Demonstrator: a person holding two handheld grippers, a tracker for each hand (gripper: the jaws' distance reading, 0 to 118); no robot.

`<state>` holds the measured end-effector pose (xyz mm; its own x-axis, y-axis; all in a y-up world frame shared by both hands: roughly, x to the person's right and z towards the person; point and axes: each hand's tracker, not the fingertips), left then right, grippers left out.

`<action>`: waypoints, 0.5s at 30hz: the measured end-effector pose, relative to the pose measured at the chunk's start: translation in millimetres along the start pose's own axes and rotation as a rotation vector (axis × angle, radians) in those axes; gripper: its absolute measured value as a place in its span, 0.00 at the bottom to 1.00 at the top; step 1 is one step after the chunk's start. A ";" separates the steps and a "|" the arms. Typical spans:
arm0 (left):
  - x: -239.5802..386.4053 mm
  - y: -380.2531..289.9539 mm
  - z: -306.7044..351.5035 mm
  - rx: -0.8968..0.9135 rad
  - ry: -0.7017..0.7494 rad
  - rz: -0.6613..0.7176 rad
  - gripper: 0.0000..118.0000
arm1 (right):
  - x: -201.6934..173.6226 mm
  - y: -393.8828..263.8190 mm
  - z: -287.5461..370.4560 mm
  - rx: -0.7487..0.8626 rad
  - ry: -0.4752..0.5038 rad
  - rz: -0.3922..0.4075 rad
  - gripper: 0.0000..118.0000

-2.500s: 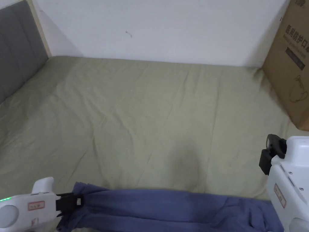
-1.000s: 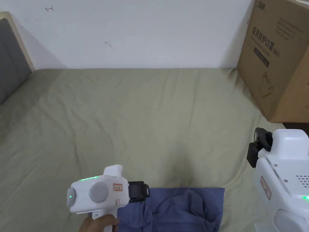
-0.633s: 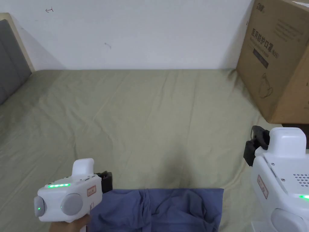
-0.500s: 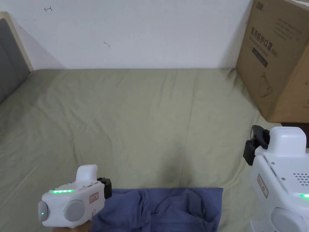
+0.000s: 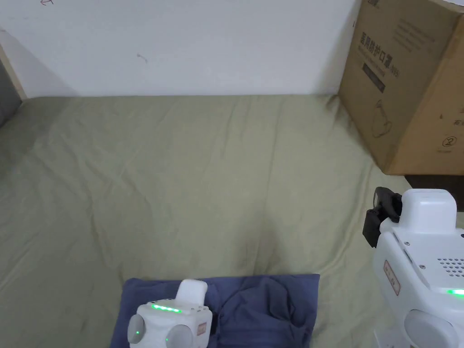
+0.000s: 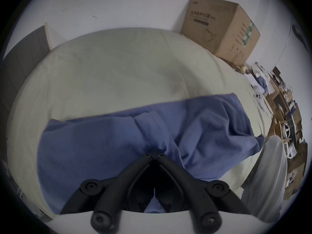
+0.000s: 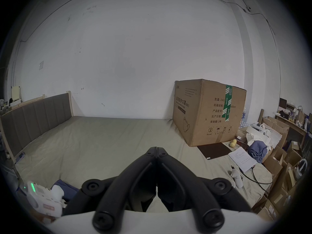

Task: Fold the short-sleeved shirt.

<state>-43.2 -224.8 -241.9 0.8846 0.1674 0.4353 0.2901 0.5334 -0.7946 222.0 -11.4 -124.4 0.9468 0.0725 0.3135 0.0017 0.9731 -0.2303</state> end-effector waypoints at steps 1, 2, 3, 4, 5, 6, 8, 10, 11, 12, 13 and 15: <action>5.9 -2.6 -1.8 -0.010 -0.012 -0.003 0.00 | 1.0 -0.2 0.4 -0.001 -0.003 0.001 0.00; 10.4 -3.6 -2.0 0.005 0.014 -0.037 0.00 | 1.9 -0.4 0.8 -0.003 -0.006 0.002 0.00; 10.6 -3.6 -1.9 0.004 0.021 -0.052 0.00 | 2.6 -0.6 1.3 -0.004 -0.008 0.003 0.00; 8.4 -2.0 -0.7 -0.001 0.016 -0.051 0.00 | 3.4 -0.6 1.8 -0.005 -0.010 0.002 0.00; 5.5 0.3 1.7 0.000 0.009 -0.046 0.00 | 3.7 -0.5 1.9 -0.006 -0.011 0.003 0.00; 0.8 2.7 7.5 0.007 -0.009 -0.029 0.00 | 3.8 -0.5 2.1 -0.007 -0.011 0.003 0.00; -10.3 9.3 26.0 0.079 -0.046 0.032 0.00 | 3.3 0.1 2.7 -0.006 -0.012 0.003 0.00; -21.6 19.0 48.2 0.129 -0.079 0.062 0.00 | 1.0 1.5 3.1 -0.002 -0.010 0.004 0.00; -29.7 25.0 61.0 0.152 -0.093 0.075 0.00 | -0.6 2.6 2.7 0.000 -0.006 0.004 0.00; -38.6 30.2 74.7 0.177 -0.113 0.080 0.00 | -2.1 4.1 2.3 0.000 0.001 0.004 0.00; -46.7 34.1 86.3 0.201 -0.123 0.082 0.00 | -3.9 5.4 2.3 0.002 0.005 0.004 0.00; -68.7 42.7 109.8 0.224 -0.136 0.103 0.00 | -9.1 7.7 2.3 0.011 0.014 0.010 0.00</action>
<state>-131.7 -122.5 -259.3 0.8434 0.3320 0.4224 0.1000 0.6756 -0.7305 212.7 -4.1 -126.9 0.9511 0.0789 0.2986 -0.0107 0.9746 -0.2235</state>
